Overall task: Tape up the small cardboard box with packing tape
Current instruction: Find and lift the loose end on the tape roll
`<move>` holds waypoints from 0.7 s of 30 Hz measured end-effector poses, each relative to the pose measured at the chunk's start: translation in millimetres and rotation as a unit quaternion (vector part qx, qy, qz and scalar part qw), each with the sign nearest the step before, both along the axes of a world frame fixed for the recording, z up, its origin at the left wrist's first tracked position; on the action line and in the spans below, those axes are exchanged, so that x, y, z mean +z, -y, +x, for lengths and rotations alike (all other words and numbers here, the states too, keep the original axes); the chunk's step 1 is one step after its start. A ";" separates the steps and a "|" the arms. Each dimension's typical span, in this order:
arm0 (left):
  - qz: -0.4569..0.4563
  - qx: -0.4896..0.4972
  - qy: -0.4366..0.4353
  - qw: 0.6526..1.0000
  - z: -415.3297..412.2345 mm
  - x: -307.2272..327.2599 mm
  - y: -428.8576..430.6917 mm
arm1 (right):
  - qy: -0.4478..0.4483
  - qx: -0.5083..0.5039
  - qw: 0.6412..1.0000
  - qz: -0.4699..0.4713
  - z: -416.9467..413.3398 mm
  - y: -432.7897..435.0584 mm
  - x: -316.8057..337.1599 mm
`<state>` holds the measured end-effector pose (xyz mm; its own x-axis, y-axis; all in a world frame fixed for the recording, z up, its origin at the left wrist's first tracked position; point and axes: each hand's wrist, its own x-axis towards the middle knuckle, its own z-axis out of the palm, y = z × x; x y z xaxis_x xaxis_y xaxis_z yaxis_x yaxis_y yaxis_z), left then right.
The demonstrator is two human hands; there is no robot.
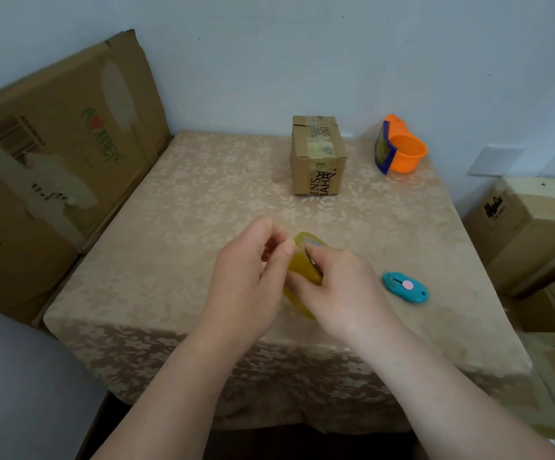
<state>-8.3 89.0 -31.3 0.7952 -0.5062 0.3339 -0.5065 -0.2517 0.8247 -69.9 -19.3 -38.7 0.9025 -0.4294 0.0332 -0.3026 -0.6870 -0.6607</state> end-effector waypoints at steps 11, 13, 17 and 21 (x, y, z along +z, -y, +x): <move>-0.171 0.055 -0.229 0.957 10.6 4.2 3.7 | 0.059 -0.038 0.954 0.292 -3.9 2.0 -9.5; -0.165 0.048 -0.228 0.958 12.0 4.2 2.5 | 0.083 -0.054 0.938 0.331 -4.6 2.0 -9.7; -0.143 0.008 -0.214 0.966 12.1 4.7 1.1 | 0.111 -0.056 0.938 0.322 -3.4 3.3 -9.6; -0.133 -0.041 -0.193 0.971 10.6 6.2 0.4 | 0.154 -0.060 0.956 0.242 -2.4 4.6 -6.2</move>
<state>2.2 88.6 -25.1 0.8481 -0.5095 0.1454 -0.1552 0.0235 0.9876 -72.3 -23.9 -45.0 0.8252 -0.5616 0.0609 -0.0998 -0.2510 -0.9628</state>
